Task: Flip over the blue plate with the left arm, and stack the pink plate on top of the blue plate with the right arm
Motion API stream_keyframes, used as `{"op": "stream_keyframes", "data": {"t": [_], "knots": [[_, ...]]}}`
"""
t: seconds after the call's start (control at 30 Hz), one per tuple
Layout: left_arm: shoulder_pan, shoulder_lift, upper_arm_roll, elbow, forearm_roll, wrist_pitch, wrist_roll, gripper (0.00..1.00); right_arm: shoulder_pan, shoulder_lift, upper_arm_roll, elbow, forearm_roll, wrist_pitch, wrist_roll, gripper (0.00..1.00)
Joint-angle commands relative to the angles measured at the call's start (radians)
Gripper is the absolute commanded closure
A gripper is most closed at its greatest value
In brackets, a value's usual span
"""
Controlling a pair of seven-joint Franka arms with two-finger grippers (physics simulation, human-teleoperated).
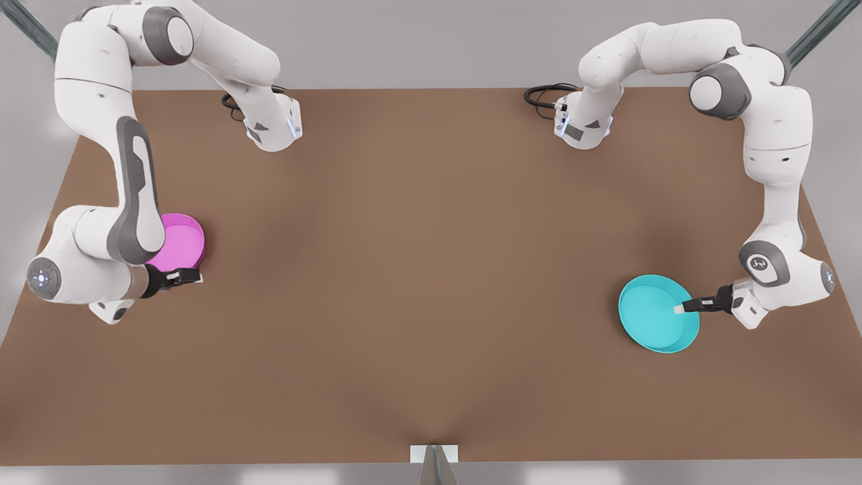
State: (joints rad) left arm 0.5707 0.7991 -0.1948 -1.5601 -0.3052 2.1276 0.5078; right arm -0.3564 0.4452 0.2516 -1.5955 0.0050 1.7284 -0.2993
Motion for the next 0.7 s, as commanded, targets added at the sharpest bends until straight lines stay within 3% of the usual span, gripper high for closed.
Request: {"op": "stream_keyframes", "data": {"t": [0.0,0.13,0.67], "knots": [[0.000,0.000,0.000,0.000,-0.002,0.000,0.000,0.46,0.000,0.000,0.000,0.000,0.000,-0.001,0.000,0.00],[0.003,0.008,0.000,0.000,-0.002,0.000,0.000,0.47,0.007,-0.003,0.002,0.008,0.004,-0.089,0.008,0.00],[0.006,0.015,0.003,0.000,-0.002,0.000,0.000,0.63,0.056,0.001,0.000,0.075,-0.002,-0.090,0.063,0.00]]}}
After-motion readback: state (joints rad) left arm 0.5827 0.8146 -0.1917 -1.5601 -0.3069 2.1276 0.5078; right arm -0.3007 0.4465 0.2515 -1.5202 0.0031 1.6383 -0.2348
